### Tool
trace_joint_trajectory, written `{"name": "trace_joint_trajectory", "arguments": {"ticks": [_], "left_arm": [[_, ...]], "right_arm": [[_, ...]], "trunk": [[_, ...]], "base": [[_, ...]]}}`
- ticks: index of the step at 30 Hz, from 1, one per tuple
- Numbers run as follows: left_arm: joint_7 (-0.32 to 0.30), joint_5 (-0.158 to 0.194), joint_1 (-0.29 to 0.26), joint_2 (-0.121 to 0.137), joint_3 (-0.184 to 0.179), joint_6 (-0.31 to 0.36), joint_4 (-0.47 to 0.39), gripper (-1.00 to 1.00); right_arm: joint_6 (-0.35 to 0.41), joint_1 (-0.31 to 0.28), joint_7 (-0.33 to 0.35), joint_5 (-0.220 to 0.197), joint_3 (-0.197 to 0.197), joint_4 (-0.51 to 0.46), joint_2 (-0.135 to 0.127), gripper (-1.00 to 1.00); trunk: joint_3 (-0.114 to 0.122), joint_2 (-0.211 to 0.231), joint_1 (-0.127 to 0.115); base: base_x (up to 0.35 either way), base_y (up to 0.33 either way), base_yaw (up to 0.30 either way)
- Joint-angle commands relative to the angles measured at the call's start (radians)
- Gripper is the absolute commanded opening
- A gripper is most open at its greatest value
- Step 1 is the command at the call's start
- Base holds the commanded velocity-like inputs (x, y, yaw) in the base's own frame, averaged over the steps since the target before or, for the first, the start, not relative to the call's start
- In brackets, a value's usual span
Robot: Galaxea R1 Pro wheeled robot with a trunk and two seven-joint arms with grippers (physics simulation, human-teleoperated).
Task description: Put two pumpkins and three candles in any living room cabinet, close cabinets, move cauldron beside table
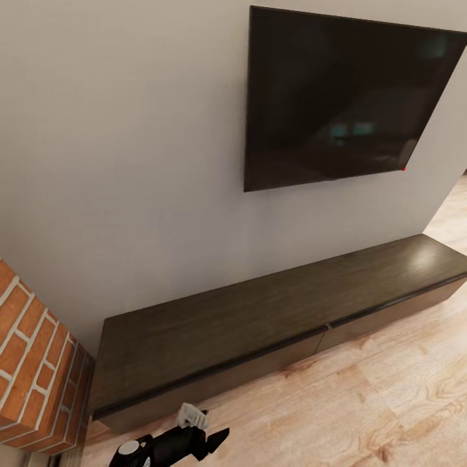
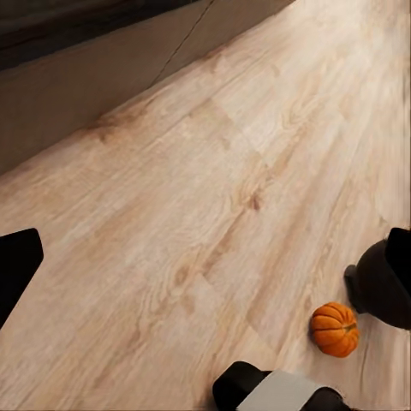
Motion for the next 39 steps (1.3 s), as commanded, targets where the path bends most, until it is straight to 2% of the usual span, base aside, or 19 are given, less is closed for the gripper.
{"name": "trace_joint_trajectory", "arguments": {"ticks": [1,2,5,8,11,15,17,20,25,26,27,30,31,34,39], "left_arm": [[-0.006,0.0,0.0,-0.002,-0.006,0.002,-0.009,1.0],[-0.016,0.001,0.0,-0.008,-0.021,0.054,-0.08,1.0],[-0.017,0.003,0.0,-0.009,-0.049,0.138,-0.182,1.0],[-0.018,0.003,-0.002,-0.01,-0.061,0.216,-0.281,1.0],[-0.019,0.004,-0.015,-0.01,-0.075,0.254,-0.363,1.0],[-0.018,0.004,-0.043,-0.011,-0.147,0.282,-0.472,1.0],[-0.015,0.005,-0.07,-0.017,-0.192,0.288,-0.502,1.0],[-0.014,0.008,-0.112,-0.028,-0.22,0.291,-0.518,1.0],[-0.009,0.009,-0.167,-0.041,-0.229,0.294,-0.543,1.0],[-0.008,0.011,-0.192,-0.042,-0.228,0.296,-0.551,1.0],[-0.009,0.018,-0.23,-0.043,-0.227,0.314,-0.556,1.0],[-0.012,0.043,-0.281,-0.043,-0.228,0.396,-0.564,1.0],[-0.012,0.046,-0.295,-0.043,-0.23,0.417,-0.566,1.0],[-0.014,0.052,-0.306,-0.043,-0.232,0.445,-0.593,1.0],[-0.015,0.057,-0.308,-0.042,-0.233,0.479,-0.611,1.0]], "right_arm": [[0.0,0.0,0.0,0.0,0.0,0.0,0.0,1.0],[0.0,0.0,0.0,0.0,0.0,0.0,0.0,1.0],[0.0,0.0,0.0,0.0,0.0,0.0,0.0,1.0],[-0.001,0.0,0.0,0.0,0.0,-0.001,-0.001,1.0],[-0.001,0.0,0.0,0.0,0.0,-0.001,-0.001,1.0],[-0.002,0.0,0.0,-0.002,-0.002,-0.009,-0.003,1.0],[-0.002,0.0,0.0,-0.005,-0.004,-0.025,-0.003,1.0],[-0.002,0.0,0.0,-0.007,-0.005,-0.038,-0.004,1.0],[-0.002,0.0,0.0,-0.008,-0.006,-0.053,-0.004,1.0],[-0.002,0.0,0.0,-0.008,-0.006,-0.055,-0.004,1.0],[-0.002,0.0,0.0,-0.007,-0.006,-0.059,-0.005,1.0],[-0.002,0.0,0.007,-0.002,-0.004,-0.064,-0.005,1.0],[-0.002,0.0,0.026,0.0,-0.003,-0.069,-0.005,1.0],[0.002,-0.001,0.154,0.0,-0.002,-0.128,-0.017,1.0],[0.012,-0.002,0.405,-0.005,-0.008,-0.238,-0.07,1.0]], "trunk": [[0.0,0.0,0.0],[0.0,0.0,0.0],[0.0,0.0,0.0],[0.0,0.0,0.0],[0.0,0.0,0.0],[0.0,0.0,0.0],[0.0,0.0,0.0],[0.0,0.0,0.0],[0.0,0.0,0.0],[0.0,0.0,0.0],[0.0,0.0,0.0],[0.0,0.0,0.0],[0.0,0.0,0.0],[0.0,0.0,0.0],[0.0,0.0,0.0]], "base": [[0.0,0.0,0.0],[0.0,0.0,0.0],[0.0,0.0,0.0],[0.0,0.0,0.0],[0.0,0.0,0.0],[0.0,0.0,0.0],[0.0,0.0,0.0],[0.0,0.0,0.0],[0.0,0.0,0.0],[0.0,0.0,0.0],[0.0,0.0,0.0],[0.0,0.0,0.0],[0.0,0.0,0.0],[0.0,0.0,0.0],[0.0,0.0,0.0]]}}
